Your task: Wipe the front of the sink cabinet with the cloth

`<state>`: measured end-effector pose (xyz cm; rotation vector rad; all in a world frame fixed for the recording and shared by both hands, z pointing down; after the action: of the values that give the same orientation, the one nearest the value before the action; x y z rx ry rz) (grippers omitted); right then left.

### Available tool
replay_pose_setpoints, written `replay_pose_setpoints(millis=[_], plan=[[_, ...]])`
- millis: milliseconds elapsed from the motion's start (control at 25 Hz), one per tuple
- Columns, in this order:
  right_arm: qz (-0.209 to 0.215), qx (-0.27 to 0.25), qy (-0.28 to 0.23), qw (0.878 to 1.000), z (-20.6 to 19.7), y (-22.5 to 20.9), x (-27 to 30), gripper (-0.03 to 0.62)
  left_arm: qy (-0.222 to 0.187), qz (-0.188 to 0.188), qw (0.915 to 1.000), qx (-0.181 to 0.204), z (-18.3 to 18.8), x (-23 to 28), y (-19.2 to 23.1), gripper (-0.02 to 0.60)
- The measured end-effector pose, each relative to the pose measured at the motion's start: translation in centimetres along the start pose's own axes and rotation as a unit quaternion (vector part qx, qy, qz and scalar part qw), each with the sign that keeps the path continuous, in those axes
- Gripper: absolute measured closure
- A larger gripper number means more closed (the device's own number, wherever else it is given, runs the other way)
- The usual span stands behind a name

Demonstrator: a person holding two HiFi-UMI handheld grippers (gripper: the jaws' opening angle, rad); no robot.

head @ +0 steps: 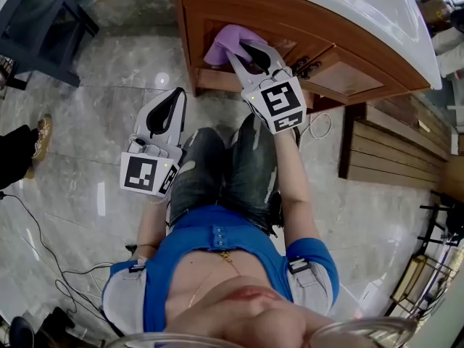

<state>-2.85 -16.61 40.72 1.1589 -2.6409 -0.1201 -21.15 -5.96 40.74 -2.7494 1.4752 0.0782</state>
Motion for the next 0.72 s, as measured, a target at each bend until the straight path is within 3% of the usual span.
replay_pose_setpoints(millis=[720], plan=[[-0.076, -0.001, 0.030, 0.997, -1.9, -4.3, -6.7, 0.539, 0.002, -0.041, 0.9989, -0.021, -0.8, 1.1, -1.8, 0.581]])
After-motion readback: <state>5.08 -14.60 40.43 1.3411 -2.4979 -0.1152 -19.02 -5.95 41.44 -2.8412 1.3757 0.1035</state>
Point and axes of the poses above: the fingertips, and each gripper's own axes: x forward along the fingers, y to its left, z out of its top, the point moved 8 cm from there along -x, backward along the fingers, and after that the axes turned 5 degrees about x, right-handed, at the moved point
